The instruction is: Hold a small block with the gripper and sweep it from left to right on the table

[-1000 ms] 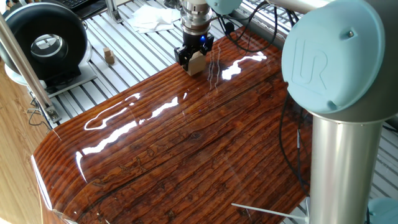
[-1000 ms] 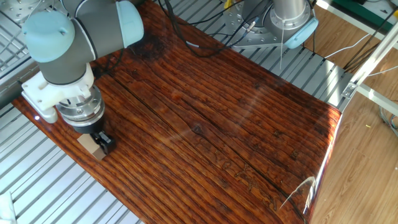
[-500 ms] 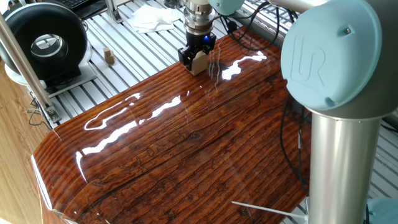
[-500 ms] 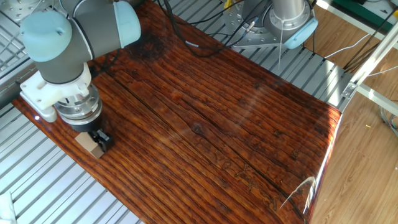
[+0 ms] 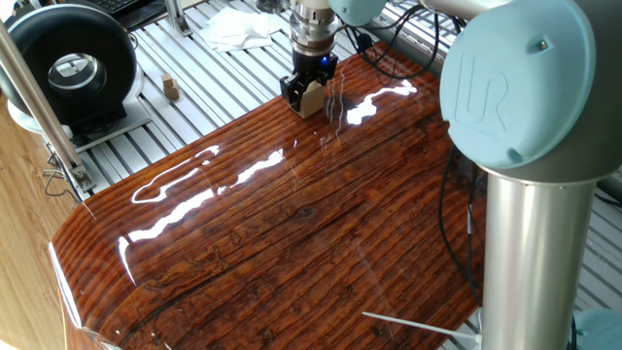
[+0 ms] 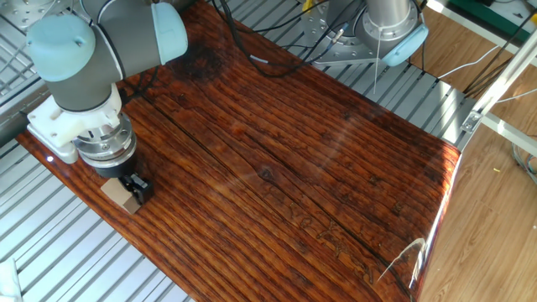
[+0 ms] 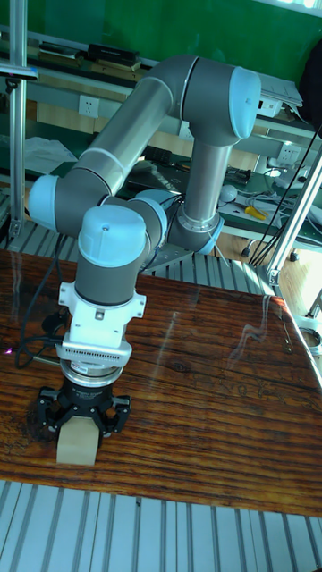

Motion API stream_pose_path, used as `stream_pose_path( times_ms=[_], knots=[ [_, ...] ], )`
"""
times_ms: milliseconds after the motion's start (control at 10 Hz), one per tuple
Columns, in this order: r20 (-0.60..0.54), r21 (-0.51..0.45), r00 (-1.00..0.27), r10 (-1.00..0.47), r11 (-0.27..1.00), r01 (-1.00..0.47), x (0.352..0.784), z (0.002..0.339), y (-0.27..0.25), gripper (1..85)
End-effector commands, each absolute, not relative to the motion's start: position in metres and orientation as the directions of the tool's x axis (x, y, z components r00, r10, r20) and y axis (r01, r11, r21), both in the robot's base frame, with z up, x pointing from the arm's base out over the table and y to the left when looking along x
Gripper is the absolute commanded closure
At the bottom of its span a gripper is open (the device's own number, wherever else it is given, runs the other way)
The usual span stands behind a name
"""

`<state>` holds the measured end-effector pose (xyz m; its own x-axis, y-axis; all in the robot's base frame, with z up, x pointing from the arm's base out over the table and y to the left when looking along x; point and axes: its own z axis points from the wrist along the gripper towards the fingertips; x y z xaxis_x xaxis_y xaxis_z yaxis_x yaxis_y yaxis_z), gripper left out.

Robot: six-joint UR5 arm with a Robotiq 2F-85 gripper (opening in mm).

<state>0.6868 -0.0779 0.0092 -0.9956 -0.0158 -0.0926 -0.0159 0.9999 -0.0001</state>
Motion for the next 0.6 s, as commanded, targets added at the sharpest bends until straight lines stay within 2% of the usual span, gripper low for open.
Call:
stream_pose_path(
  times_ms=[0,500],
  knots=[
    [-0.105,0.018,-0.994,-0.012,1.0,-0.014,0.6895,0.0084,-0.0759,84.7],
    [-0.122,0.021,-0.993,0.004,1.0,0.001,0.6911,0.0107,-0.0703,84.7]
  ],
)
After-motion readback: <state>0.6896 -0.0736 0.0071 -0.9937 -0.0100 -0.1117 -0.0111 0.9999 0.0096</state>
